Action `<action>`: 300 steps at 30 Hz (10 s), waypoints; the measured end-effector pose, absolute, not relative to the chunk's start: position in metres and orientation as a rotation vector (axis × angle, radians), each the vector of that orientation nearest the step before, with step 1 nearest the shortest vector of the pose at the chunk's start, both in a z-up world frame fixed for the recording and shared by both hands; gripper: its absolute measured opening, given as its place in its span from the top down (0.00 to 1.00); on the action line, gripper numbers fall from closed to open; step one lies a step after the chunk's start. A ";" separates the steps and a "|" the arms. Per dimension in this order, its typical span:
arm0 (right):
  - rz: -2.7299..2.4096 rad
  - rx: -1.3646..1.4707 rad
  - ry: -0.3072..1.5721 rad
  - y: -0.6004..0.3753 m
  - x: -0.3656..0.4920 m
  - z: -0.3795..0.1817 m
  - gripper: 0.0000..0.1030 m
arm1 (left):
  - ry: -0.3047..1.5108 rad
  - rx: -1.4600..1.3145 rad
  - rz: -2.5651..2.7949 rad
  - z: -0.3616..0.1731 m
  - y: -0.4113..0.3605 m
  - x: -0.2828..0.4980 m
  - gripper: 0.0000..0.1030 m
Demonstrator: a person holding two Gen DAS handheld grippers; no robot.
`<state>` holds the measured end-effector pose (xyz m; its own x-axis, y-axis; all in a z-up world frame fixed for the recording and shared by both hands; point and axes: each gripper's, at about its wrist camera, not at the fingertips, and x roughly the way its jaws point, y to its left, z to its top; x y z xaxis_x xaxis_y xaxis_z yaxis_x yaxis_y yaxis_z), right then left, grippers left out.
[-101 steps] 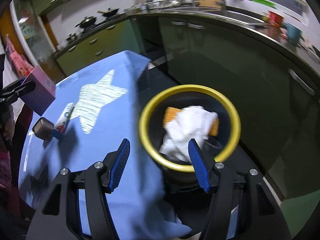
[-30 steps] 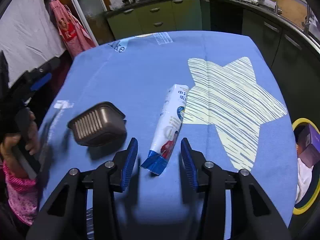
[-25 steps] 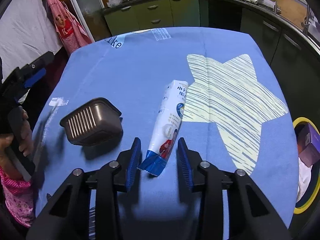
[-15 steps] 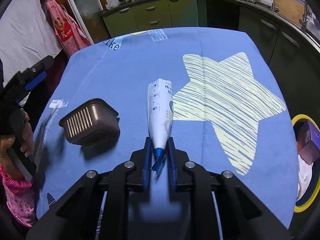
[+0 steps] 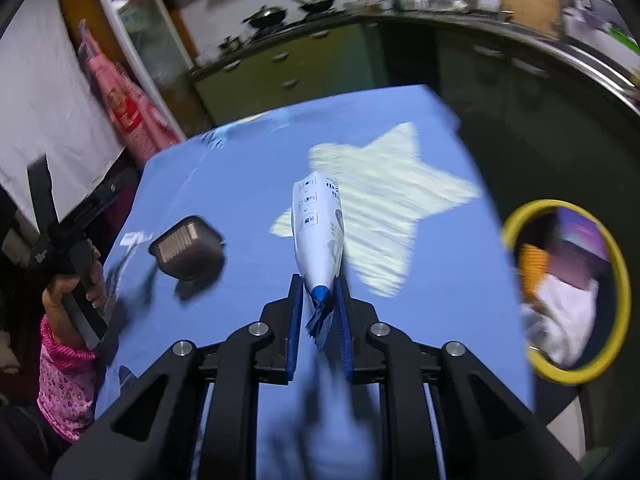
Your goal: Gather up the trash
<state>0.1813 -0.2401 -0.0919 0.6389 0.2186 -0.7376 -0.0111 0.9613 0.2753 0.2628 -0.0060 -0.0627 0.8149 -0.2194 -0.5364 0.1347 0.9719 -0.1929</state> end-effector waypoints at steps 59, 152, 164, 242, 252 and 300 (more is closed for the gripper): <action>-0.083 0.435 0.842 -0.357 0.092 -0.128 0.51 | 0.750 0.417 -0.737 -0.083 -0.130 0.224 0.27; -0.167 0.235 0.756 -0.348 0.027 -0.081 0.06 | 0.629 0.119 -0.404 0.026 -0.162 0.134 0.04; -0.177 0.146 0.606 -0.287 0.002 -0.028 0.06 | 0.629 -0.040 -0.123 0.021 -0.027 0.052 0.04; -0.204 0.123 0.532 -0.252 -0.031 -0.023 0.06 | 0.555 0.003 -0.187 0.050 -0.046 0.007 0.04; -0.198 0.127 0.535 -0.251 -0.030 -0.021 0.06 | 0.559 0.005 -0.186 0.048 -0.045 0.007 0.04; -0.191 0.129 0.542 -0.246 -0.028 -0.025 0.06 | 0.571 0.021 -0.174 0.039 -0.052 0.009 0.04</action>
<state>-0.0284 -0.2461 -0.0247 0.8396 -0.1459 -0.5232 0.2139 0.9742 0.0717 0.0090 -0.0517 0.0395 0.8269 -0.1581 -0.5397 0.1700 0.9850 -0.0281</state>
